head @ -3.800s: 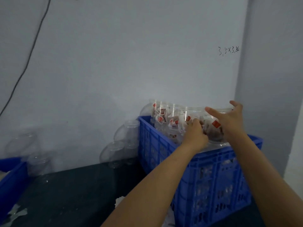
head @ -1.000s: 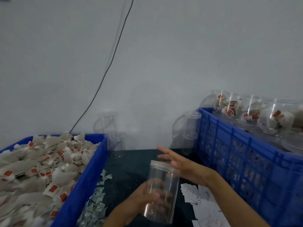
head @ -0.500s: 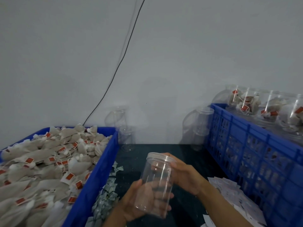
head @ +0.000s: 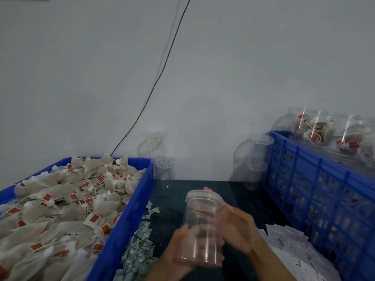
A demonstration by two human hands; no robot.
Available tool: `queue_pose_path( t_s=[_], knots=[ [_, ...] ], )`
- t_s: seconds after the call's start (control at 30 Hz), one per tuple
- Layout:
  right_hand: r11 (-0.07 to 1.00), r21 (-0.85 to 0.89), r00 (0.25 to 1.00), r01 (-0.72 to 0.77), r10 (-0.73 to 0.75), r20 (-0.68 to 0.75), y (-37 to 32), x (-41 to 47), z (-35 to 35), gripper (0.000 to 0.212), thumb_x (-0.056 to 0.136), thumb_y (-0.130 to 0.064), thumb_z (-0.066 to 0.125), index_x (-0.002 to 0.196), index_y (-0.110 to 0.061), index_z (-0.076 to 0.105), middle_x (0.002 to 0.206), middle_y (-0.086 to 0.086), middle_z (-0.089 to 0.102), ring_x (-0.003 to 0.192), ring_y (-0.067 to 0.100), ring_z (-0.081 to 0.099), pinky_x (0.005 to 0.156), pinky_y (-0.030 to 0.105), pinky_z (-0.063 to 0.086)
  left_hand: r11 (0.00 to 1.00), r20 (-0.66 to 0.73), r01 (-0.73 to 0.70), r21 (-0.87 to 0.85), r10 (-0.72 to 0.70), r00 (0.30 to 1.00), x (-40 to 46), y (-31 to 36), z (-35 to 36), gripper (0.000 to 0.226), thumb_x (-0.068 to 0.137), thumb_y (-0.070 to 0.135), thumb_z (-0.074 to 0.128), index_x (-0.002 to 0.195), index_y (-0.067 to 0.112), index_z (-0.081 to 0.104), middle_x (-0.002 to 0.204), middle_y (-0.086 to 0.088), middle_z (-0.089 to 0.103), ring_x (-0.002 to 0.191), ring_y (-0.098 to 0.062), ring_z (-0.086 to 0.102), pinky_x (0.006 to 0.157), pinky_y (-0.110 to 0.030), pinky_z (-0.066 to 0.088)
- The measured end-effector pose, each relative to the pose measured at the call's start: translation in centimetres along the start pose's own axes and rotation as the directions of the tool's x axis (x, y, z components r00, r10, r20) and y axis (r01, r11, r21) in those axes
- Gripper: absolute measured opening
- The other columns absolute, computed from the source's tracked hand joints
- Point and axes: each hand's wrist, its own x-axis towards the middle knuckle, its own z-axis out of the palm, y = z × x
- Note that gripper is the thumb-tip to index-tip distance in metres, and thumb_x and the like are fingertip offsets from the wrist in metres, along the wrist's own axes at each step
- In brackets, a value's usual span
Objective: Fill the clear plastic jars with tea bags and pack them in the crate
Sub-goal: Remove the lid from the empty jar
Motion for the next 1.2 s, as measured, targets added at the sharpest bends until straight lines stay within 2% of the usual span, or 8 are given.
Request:
queue_pose_path(
  t_s=[0.1, 0.2, 0.27, 0.4, 0.63, 0.87, 1.07, 1.2],
  knots=[
    [0.947, -0.315, 0.987, -0.062, 0.012, -0.160, -1.6, 0.1, -0.4, 0.099, 0.058, -0.053, 0.085, 0.142, -0.027, 0.039, 0.140, 0.020, 0.049, 0.128, 0.040, 0.048, 0.106, 0.058, 0.037, 0.712, -0.339, 0.072, 0.698, 0.240, 0.910, -0.6, 0.7, -0.3, 0.086, 0.050, 0.066, 0.081, 0.119, 0.025, 0.050, 0.100, 0.005, 0.072, 0.089, -0.009, 0.070, 0.074, -0.028, 0.055],
    [0.700, -0.692, 0.931, -0.178, -0.108, -0.349, -1.0, 0.9, 0.9, 0.082, 0.058, -0.061, 0.081, 0.130, -0.041, 0.047, 0.127, 0.004, 0.058, 0.115, 0.019, 0.059, 0.097, 0.040, 0.050, 0.318, -0.379, 0.252, 0.914, 0.448, 0.810, -0.9, 0.8, 0.2, 0.085, 0.042, 0.075, 0.076, 0.111, 0.043, 0.039, 0.098, 0.022, 0.065, 0.085, 0.005, 0.063, 0.071, -0.018, 0.049],
    [0.674, -0.718, 0.885, -0.172, -0.215, -0.414, -0.2, 1.4, 1.0, 0.067, 0.064, -0.051, 0.082, 0.122, -0.037, 0.052, 0.118, 0.004, 0.063, 0.107, 0.018, 0.062, 0.091, 0.036, 0.052, 0.366, -0.372, 0.222, 0.904, 0.415, 0.830, -0.9, 0.4, 0.3, 0.082, 0.046, 0.067, 0.079, 0.113, 0.040, 0.040, 0.100, 0.020, 0.065, 0.087, 0.003, 0.064, 0.073, -0.018, 0.051],
    [0.818, -0.569, 0.917, -0.083, -0.161, -0.366, 0.3, 1.2, -0.4, 0.057, 0.071, -0.032, 0.080, 0.121, -0.018, 0.059, 0.117, 0.019, 0.064, 0.099, 0.028, 0.065, 0.088, 0.041, 0.053, 0.783, -0.354, 0.167, 0.600, 0.072, 0.932, -1.4, 1.1, -0.1, 0.084, 0.053, 0.042, 0.085, 0.121, 0.012, 0.048, 0.096, -0.002, 0.073, 0.083, -0.017, 0.069, 0.076, -0.032, 0.056],
    [0.983, -0.052, 0.942, 0.174, -0.182, -0.280, 0.7, 1.0, -2.4, 0.081, 0.062, -0.051, 0.083, 0.125, -0.006, 0.058, 0.124, 0.023, 0.060, 0.110, 0.036, 0.062, 0.093, 0.049, 0.052, 0.982, 0.164, 0.154, 0.113, -0.172, 0.971, -2.0, 1.2, -0.5, 0.079, 0.078, 0.045, 0.074, 0.129, -0.006, 0.042, 0.112, -0.024, 0.062, 0.096, -0.035, 0.066, 0.081, -0.045, 0.055],
    [0.994, 0.098, 0.696, -0.046, 0.102, -0.710, 1.0, 1.6, -5.4, 0.054, 0.099, -0.046, 0.036, 0.118, 0.001, 0.054, 0.115, 0.031, 0.058, 0.093, 0.040, 0.059, 0.086, 0.051, 0.047, 0.879, -0.417, 0.016, 0.476, 0.209, 0.885, -0.4, -0.8, -2.0, 0.082, 0.061, 0.010, 0.089, 0.125, 0.026, 0.041, 0.131, -0.001, 0.056, 0.112, -0.012, 0.059, 0.082, -0.022, 0.053],
    [0.958, -0.057, 0.430, -0.281, 0.072, -0.900, 1.9, 1.4, -7.1, 0.016, 0.099, -0.003, 0.039, 0.102, 0.005, 0.053, 0.085, 0.022, 0.055, 0.070, 0.032, 0.053, 0.046, 0.032, 0.051, 0.708, -0.376, 0.047, 0.705, 0.317, 0.871, 0.2, -2.5, -2.4, 0.095, 0.059, 0.003, 0.089, 0.129, 0.028, 0.030, 0.139, 0.006, 0.042, 0.123, -0.001, 0.047, 0.092, -0.013, 0.045],
    [0.763, -0.427, 0.369, -0.485, -0.265, -0.891, 1.7, 1.4, -6.9, 0.035, 0.092, 0.004, 0.044, 0.127, 0.001, 0.049, 0.116, 0.021, 0.056, 0.100, 0.035, 0.055, 0.078, 0.037, 0.048, 0.587, -0.401, 0.214, 0.781, 0.207, 0.893, -0.4, -0.6, -2.0, 0.118, 0.064, 0.015, 0.087, 0.145, 0.037, 0.003, 0.153, 0.005, 0.019, 0.136, -0.011, 0.030, 0.108, -0.022, 0.033]
  ],
)
